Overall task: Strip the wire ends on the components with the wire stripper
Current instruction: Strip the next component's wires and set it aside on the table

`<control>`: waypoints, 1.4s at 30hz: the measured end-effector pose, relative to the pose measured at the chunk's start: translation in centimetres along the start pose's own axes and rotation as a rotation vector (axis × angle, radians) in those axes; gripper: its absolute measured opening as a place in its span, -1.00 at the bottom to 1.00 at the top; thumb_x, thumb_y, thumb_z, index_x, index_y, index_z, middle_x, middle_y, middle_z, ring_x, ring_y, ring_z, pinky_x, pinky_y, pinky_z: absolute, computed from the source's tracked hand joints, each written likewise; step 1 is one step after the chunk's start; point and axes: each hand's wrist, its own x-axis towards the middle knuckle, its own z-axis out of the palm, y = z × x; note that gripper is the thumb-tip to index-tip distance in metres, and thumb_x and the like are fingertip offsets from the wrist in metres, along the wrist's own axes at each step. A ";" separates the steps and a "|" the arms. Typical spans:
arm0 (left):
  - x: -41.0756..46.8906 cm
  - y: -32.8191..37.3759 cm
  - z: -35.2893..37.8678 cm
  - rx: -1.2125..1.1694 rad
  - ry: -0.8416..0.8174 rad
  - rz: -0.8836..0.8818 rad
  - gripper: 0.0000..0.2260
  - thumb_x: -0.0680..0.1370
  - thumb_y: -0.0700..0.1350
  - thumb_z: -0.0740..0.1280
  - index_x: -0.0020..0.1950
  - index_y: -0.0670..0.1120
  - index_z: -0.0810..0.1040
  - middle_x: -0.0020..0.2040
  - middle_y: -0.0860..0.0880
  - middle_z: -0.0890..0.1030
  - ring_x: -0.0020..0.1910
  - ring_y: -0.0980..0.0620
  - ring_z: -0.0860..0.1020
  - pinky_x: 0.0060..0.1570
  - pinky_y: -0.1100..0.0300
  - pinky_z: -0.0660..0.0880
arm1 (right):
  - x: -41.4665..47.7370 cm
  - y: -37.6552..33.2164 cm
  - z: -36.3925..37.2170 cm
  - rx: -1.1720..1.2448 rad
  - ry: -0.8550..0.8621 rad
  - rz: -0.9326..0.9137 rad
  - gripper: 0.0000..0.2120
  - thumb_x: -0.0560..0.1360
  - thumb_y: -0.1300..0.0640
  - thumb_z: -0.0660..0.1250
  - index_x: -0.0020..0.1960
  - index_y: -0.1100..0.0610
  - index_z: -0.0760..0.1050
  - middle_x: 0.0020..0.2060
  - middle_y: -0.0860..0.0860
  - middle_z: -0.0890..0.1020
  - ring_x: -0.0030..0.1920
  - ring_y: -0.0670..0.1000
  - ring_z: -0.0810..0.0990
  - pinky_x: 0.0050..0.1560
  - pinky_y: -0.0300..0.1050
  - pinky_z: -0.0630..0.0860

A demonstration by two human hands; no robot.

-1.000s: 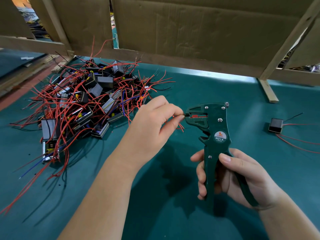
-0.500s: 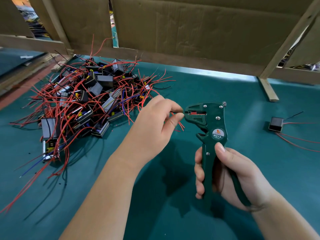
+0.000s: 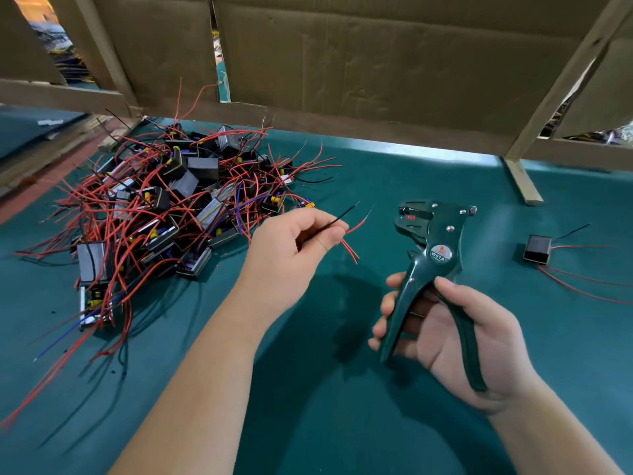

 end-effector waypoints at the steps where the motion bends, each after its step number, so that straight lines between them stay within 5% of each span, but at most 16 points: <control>1: 0.0 0.1 0.1 -0.055 -0.006 -0.008 -0.88 0.51 -0.18 0.40 -0.12 0.05 0.63 -0.31 0.23 0.62 -0.30 0.31 0.50 -0.20 0.45 0.39 | 0.0 0.0 0.0 0.006 0.003 0.012 -0.42 0.18 -0.04 0.57 0.07 0.29 0.59 -0.15 0.27 0.56 -0.18 0.27 0.58 -0.12 0.23 0.56; 3: 0.0 0.1 0.2 -0.154 -0.008 -0.018 -0.89 0.46 -0.14 0.42 -0.16 0.10 0.63 -0.29 0.21 0.64 -0.29 0.27 0.51 -0.20 0.40 0.43 | -0.1 -0.1 -0.2 0.014 -0.016 0.055 -0.40 0.19 -0.02 0.56 0.11 0.31 0.57 -0.14 0.29 0.55 -0.17 0.28 0.58 -0.11 0.24 0.55; 9: -0.1 0.0 0.3 -0.164 -0.014 0.012 -0.94 0.42 0.01 0.43 -0.13 0.15 0.66 -0.19 0.02 0.68 -0.30 -0.22 0.50 -0.18 -0.19 0.49 | -0.6 -0.3 -0.1 0.004 -0.203 0.169 -0.45 0.35 -0.01 0.46 0.20 0.32 0.51 -0.11 0.28 0.56 -0.15 0.28 0.58 -0.04 0.26 0.51; 11: -0.1 0.1 0.2 -0.134 -0.013 0.039 -0.95 0.43 0.00 0.42 -0.15 0.16 0.66 -0.21 0.04 0.66 -0.31 -0.19 0.49 -0.23 -0.12 0.47 | -0.7 -0.3 -0.1 -0.019 -0.254 0.169 -0.49 0.41 0.01 0.42 0.21 0.33 0.49 -0.11 0.30 0.56 -0.15 0.29 0.57 -0.04 0.26 0.50; 14: -0.2 0.1 0.0 -0.117 -0.006 0.077 -0.88 0.46 -0.09 0.41 -0.18 0.15 0.63 -0.25 0.10 0.58 -0.27 0.15 0.49 -0.25 0.15 0.41 | -0.8 -0.3 0.0 -0.045 -0.269 0.141 -0.54 0.45 0.03 0.39 0.20 0.34 0.49 -0.13 0.30 0.56 -0.18 0.28 0.58 -0.07 0.24 0.51; 33: -0.3 0.4 -0.3 0.149 -0.001 0.198 -0.95 0.45 -0.17 0.41 -0.13 -0.07 0.67 -0.24 -0.03 0.55 -0.26 0.06 0.48 -0.31 0.31 0.35 | -0.7 -0.2 -0.3 -0.220 -0.137 0.145 -0.50 0.31 -0.05 0.53 0.05 0.31 0.56 -0.23 0.32 0.55 -0.29 0.27 0.58 -0.18 0.21 0.53; 42: -0.2 0.4 -0.1 0.185 0.029 0.203 -0.94 0.43 -0.18 0.42 -0.15 -0.12 0.69 -0.25 0.05 0.53 -0.29 0.25 0.42 -0.28 0.44 0.27 | -0.8 -0.1 -0.1 -0.224 -0.103 0.163 -0.52 0.27 -0.08 0.55 -0.02 0.28 0.57 -0.28 0.29 0.55 -0.33 0.25 0.57 -0.22 0.18 0.53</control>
